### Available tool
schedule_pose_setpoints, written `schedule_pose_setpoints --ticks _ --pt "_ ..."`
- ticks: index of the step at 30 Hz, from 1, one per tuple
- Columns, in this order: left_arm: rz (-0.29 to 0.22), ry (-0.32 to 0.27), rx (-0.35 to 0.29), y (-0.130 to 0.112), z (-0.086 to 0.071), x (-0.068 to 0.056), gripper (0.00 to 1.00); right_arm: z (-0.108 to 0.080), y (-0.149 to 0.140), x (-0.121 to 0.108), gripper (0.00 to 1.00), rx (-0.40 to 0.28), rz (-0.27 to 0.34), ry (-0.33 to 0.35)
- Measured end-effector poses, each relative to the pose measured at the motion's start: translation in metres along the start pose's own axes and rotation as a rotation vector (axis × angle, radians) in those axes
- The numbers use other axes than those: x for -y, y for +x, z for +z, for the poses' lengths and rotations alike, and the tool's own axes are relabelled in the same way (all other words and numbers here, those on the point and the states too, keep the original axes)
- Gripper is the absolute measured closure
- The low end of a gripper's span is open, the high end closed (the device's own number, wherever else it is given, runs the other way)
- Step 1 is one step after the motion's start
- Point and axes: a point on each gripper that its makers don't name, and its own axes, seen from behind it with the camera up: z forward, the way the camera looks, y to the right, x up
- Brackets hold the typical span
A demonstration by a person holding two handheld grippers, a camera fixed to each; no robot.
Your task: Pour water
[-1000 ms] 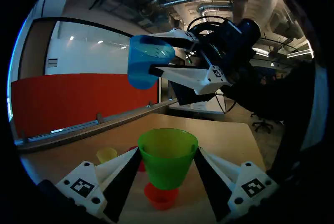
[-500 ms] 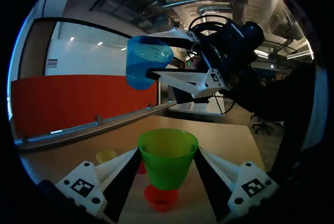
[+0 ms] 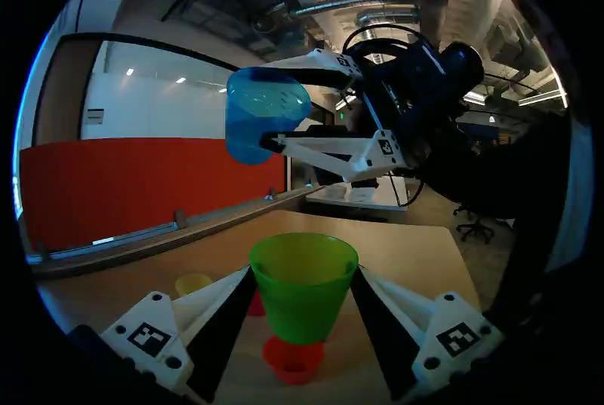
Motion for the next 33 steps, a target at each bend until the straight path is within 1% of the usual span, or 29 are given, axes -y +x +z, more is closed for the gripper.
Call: schedule_pose_setpoints --ticks 8,33 --pt "0.002 0.002 -0.001 -0.0004 0.0013 0.0004 0.14 0.0002 0.0002 0.0004 0.07 0.003 -0.036 0.003" --pt "0.007 0.003 0.002 0.0005 0.0022 0.0001 0.14 -0.0012 0.001 -0.0006 0.07 0.005 -0.107 -0.005"
